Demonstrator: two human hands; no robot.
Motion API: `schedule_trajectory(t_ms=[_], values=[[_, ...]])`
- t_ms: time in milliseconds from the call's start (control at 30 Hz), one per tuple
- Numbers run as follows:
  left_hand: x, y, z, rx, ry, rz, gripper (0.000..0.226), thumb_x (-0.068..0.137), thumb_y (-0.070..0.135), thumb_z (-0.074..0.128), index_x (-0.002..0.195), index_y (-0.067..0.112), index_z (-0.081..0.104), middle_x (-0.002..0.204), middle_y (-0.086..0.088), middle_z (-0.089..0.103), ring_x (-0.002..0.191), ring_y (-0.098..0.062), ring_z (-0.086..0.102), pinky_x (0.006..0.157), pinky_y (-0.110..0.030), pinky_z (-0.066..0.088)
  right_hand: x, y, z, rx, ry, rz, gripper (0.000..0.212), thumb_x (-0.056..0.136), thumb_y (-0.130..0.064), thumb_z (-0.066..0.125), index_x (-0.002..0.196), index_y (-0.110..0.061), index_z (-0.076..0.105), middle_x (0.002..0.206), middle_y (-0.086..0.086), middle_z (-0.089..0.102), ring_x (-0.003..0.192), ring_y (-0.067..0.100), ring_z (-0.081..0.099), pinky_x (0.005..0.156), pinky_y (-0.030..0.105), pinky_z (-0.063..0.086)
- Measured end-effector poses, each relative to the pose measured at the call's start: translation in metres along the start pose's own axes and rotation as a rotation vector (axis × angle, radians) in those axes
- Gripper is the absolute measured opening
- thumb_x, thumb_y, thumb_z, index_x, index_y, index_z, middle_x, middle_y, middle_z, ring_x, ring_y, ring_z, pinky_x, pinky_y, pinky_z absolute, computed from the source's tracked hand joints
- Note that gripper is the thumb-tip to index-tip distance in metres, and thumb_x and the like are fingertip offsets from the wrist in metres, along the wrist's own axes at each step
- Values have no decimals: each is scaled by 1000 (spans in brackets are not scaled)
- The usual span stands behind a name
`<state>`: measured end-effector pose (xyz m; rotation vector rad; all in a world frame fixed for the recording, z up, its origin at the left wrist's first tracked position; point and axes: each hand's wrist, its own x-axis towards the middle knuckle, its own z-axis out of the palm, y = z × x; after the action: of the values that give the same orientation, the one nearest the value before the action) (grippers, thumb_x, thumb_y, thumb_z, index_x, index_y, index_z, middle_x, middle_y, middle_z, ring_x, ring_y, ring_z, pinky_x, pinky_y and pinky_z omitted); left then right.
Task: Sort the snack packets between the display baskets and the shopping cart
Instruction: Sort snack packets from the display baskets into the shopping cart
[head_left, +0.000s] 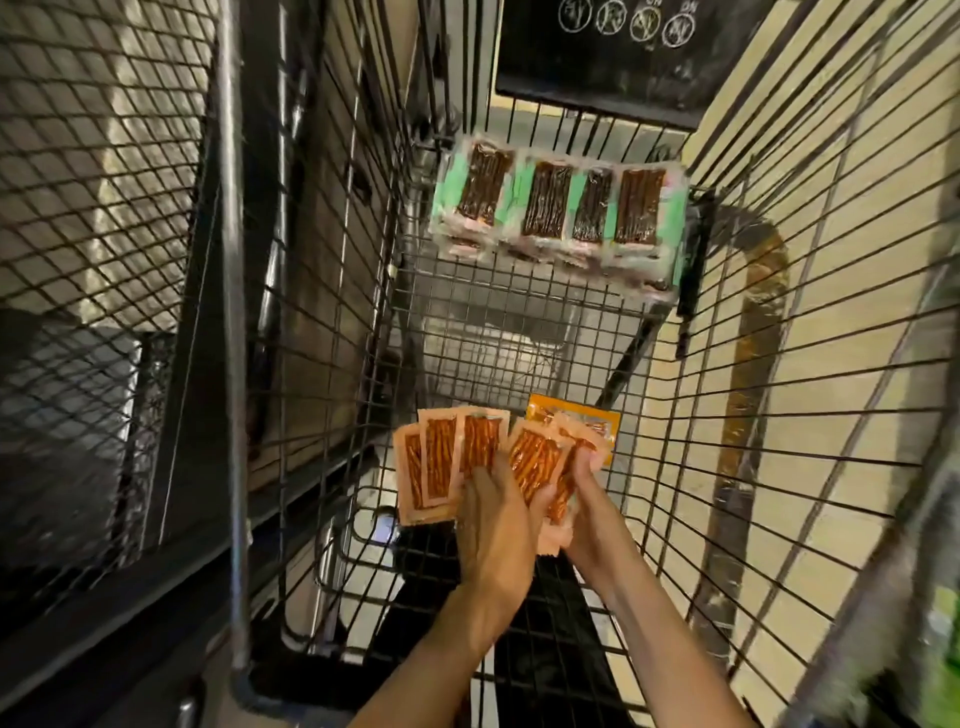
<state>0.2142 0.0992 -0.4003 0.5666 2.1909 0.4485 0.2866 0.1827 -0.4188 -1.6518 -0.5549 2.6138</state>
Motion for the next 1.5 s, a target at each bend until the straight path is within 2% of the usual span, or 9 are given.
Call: schedule_trajectory(t_ms=[233,367,567,733,933,1233,1333,1433,1500], values=[[55,-6,-4,1,-8,285,34,99,37,44,124,17,57,133,1,47,120,-8,39,100,-20,30,-15,-6,-26,170,343,-44,44,75,-20,67,117,-7,62,112,19,68,105,30,64,91,44,49],[110,0,14,487,-65,411,77,88,21,68,151,17,22,154,-10,28,141,-26,26,116,-37,20,-23,-3,-36,229,412,-60,50,76,-15,65,124,-3,57,116,22,65,113,36,59,99,49,44],[121,-11,36,583,-38,388,70,83,13,71,142,15,35,148,-7,36,137,-23,31,111,-35,24,-18,-9,-35,235,336,-69,48,78,-16,65,123,-1,58,116,21,66,112,34,60,91,43,48],[100,-1,1,87,32,253,13,88,9,66,94,17,57,91,-3,67,81,-15,63,65,-26,50,-19,-7,-37,108,340,-50,41,76,-18,68,115,-7,63,107,14,71,101,26,67,83,39,51],[25,13,-35,239,231,711,43,54,1,90,93,9,72,95,-7,73,85,-25,70,53,-32,59,-20,-7,-13,1,236,-45,33,81,-21,64,111,-8,64,105,16,71,101,30,67,87,43,52],[-24,-11,-31,409,154,892,33,48,13,94,76,15,77,99,-1,75,90,-19,72,62,-27,59,-20,-9,-9,165,-23,5,49,91,-52,44,115,-17,69,120,17,64,110,30,63,81,40,54],[-25,-9,-33,437,162,972,25,68,12,80,93,14,77,103,-1,74,98,-17,69,73,-25,59,-12,-8,-2,-17,-4,18,46,73,-48,74,106,-16,72,113,18,68,104,29,66,77,35,56],[-17,-15,-35,221,166,839,21,76,20,76,96,14,74,101,0,73,96,-13,68,73,-30,60,-5,-10,0,-106,150,31,41,61,-26,83,99,-12,72,104,16,71,94,28,70,78,39,56],[-5,-21,-40,-136,269,384,13,84,25,67,95,16,69,96,1,69,93,-15,66,72,-34,59,-1,-13,-5,-160,256,-17,41,62,-25,81,100,-14,68,99,12,73,92,26,70,87,44,52]])
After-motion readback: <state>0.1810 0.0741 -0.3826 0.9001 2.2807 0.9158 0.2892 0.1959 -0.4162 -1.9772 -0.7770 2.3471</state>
